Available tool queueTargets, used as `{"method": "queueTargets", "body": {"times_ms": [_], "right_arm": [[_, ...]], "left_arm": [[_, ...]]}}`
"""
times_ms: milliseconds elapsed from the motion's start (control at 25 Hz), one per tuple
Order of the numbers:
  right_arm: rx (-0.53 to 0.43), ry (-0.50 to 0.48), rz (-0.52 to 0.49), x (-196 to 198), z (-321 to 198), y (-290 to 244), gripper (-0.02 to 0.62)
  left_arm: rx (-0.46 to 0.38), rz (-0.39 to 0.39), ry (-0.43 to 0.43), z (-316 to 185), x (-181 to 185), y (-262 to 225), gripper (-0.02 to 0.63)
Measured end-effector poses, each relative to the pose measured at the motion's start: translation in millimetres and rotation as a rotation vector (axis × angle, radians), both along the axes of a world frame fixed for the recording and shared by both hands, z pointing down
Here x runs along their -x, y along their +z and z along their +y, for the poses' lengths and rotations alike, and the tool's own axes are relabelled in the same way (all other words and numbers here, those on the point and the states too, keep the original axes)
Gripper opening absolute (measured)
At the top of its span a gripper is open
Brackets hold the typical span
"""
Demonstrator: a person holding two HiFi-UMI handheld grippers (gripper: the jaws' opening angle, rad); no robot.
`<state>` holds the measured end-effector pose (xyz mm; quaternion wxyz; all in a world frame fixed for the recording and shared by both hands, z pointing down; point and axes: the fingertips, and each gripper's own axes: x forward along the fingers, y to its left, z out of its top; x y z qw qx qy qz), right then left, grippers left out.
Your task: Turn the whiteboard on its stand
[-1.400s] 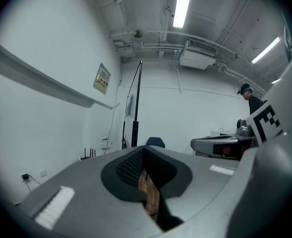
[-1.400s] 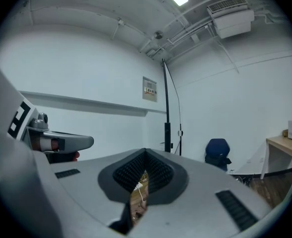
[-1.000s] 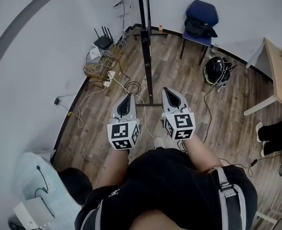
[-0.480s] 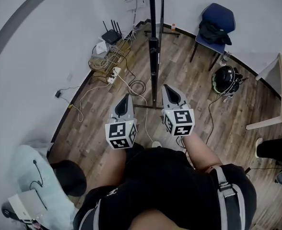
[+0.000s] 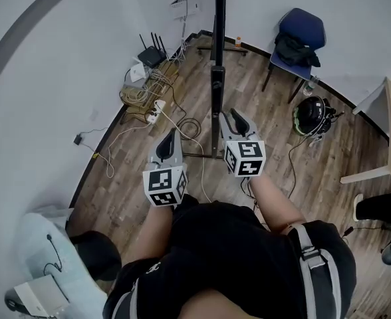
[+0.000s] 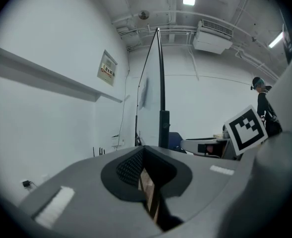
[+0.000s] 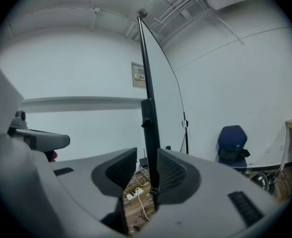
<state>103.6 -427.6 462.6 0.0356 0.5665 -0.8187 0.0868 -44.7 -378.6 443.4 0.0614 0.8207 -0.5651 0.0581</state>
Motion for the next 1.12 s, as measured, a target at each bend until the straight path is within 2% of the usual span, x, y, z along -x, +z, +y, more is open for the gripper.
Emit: {"method": "queueTargets", "body": {"times_ms": [160,520,640,680,800,1120], "right_arm": [[0.005,-0.011,0.041,10.7,-27.4,6.6,0.147],[0.036,0.002,0.100,16.1,-86.3,22.0,0.213],[0.074,-0.004,0.120,24.9,-104.4,33.2,0.216],[0.079,-0.007,0.126,27.2,-108.8,38.0,0.198],[0.026,0.001,0.137,28.1,-109.8,42.9,0.183],[0.007,-0.015,0.151,31.0,-105.9,43.1,0.183]], "left_arm": [[0.034,0.021,-0.062,-0.8,24.9,11.6,0.006],[0.066,0.023,-0.168,13.4,49.9,23.7,0.005],[0.063,0.027,-0.190,18.5,58.4,24.5,0.005],[0.061,0.028,-0.194,19.2,59.6,24.2,0.005],[0.062,0.025,-0.194,21.0,57.7,24.8,0.006],[0.068,0.020,-0.160,29.0,47.1,29.9,0.005]]}}
